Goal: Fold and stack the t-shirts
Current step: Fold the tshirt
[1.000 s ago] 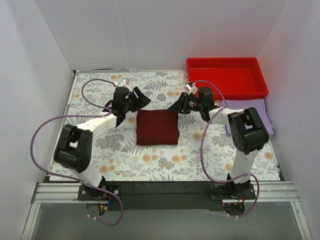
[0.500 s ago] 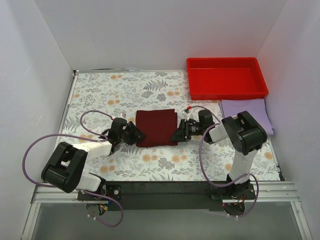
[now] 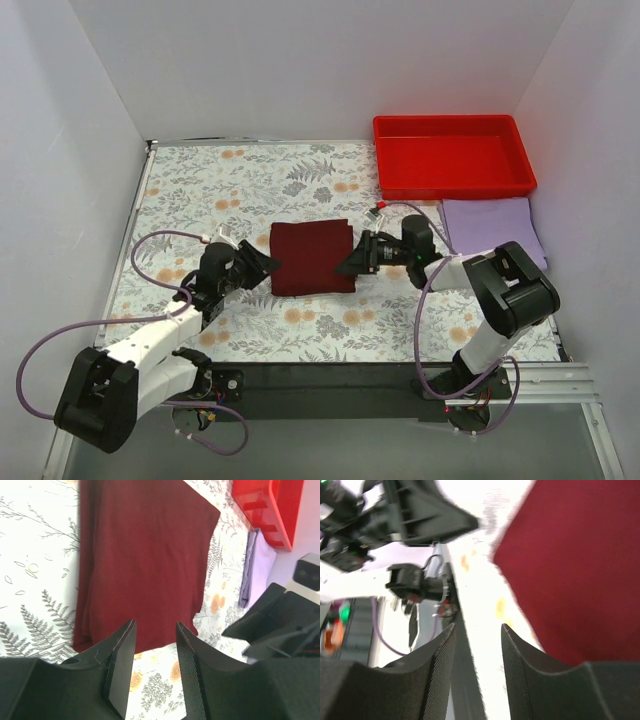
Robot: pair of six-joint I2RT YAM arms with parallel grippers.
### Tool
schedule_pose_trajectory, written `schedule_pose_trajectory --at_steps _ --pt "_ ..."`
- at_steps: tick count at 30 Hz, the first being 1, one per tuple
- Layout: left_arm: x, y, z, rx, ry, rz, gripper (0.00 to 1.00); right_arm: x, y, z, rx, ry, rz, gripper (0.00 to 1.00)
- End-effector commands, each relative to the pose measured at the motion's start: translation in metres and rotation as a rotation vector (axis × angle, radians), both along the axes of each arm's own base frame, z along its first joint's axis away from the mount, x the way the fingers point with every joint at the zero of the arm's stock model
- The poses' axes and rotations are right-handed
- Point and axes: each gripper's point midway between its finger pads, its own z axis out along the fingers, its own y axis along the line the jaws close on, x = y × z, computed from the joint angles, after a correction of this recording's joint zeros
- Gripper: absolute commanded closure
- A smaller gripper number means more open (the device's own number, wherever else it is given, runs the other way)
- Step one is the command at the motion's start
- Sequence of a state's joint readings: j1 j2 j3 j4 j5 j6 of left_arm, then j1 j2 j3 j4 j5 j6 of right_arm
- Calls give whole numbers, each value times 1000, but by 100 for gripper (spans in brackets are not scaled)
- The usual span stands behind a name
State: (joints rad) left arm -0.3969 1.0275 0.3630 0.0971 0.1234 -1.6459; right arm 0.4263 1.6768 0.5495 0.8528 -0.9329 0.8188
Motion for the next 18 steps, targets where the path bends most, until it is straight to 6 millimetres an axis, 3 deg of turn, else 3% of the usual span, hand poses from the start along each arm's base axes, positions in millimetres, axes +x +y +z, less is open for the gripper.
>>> schedule_pose_trajectory --at_steps 1,4,7,12,15,18 --pt "-12 -7 -2 -15 32 -38 64 -10 38 40 64 -79 54 52" --pt "-19 -13 -22 -12 100 -61 68 -16 66 48 75 -71 68 51" --pt "-29 -12 -50 -5 193 -49 77 -14 84 38 88 -33 44 51" --pt "-45 3 -82 12 312 45 86 -10 99 -23 34 94 26 52" --pt "-53 19 -95 47 364 130 88 -13 87 -67 -52 184 -38 54" --pt "-51 26 -87 66 340 156 89 -17 71 -82 -89 215 -75 54"
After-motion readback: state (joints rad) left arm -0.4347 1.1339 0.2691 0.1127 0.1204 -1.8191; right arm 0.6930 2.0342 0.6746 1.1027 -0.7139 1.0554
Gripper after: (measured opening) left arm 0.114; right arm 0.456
